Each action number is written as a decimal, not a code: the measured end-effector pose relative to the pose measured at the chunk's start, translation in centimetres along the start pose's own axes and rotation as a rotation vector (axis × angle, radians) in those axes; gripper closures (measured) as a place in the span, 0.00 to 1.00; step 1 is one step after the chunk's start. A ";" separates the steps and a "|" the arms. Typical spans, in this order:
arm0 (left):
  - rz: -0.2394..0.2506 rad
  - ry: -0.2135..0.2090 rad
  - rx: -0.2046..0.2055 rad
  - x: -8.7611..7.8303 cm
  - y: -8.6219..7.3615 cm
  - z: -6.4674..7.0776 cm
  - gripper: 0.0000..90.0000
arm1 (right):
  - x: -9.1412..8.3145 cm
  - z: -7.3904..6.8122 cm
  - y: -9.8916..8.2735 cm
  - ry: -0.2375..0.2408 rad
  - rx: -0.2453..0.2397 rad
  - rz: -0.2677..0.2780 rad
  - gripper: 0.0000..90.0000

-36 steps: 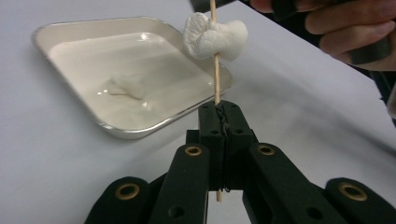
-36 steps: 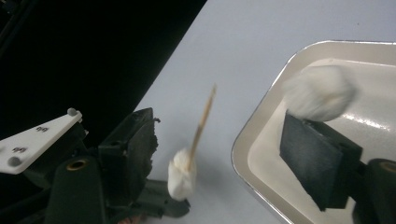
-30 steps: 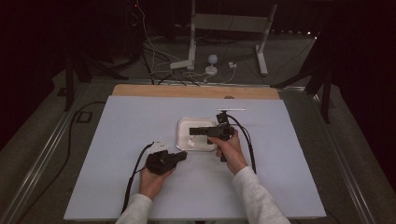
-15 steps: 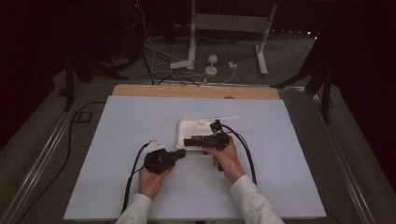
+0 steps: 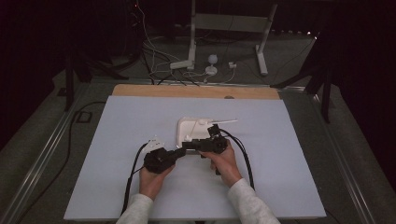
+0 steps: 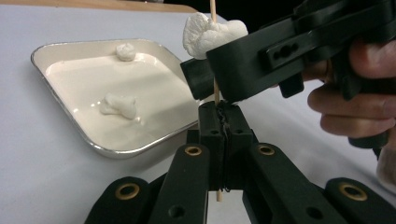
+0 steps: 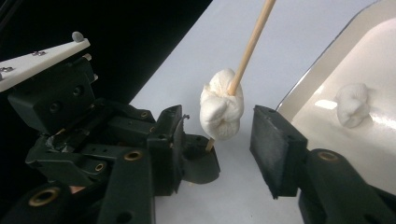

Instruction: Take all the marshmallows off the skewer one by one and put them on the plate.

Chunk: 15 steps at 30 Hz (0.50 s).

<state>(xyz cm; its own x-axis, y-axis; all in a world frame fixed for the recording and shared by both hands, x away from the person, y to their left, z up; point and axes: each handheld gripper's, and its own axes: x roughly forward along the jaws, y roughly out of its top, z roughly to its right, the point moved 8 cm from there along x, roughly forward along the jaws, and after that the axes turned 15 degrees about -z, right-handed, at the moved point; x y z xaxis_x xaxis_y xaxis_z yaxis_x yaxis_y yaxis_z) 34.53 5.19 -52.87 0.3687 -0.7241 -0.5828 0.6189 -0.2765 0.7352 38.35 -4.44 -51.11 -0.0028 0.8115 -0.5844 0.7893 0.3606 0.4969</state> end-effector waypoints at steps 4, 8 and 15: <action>0.026 -0.014 -0.016 -0.2 0.2 0.2 1.00 | 0.0 -0.3 0.0 -0.008 -0.010 0.021 0.69; 0.042 -0.026 -0.028 -0.3 0.4 0.3 1.00 | -0.2 -0.6 0.1 -0.004 -0.026 0.059 0.81; 0.063 -0.045 -0.032 -0.5 0.5 0.5 1.00 | -0.5 -0.9 0.3 -0.019 -0.041 0.101 0.88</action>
<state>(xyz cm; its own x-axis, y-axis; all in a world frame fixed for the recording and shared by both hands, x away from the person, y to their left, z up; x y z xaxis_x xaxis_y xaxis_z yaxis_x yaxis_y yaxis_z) 34.34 5.06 -52.03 0.3769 -0.7674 -0.5187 0.6172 -0.2096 0.7584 38.05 -4.29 -50.08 0.0874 0.8359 -0.5419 0.7592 0.2963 0.5795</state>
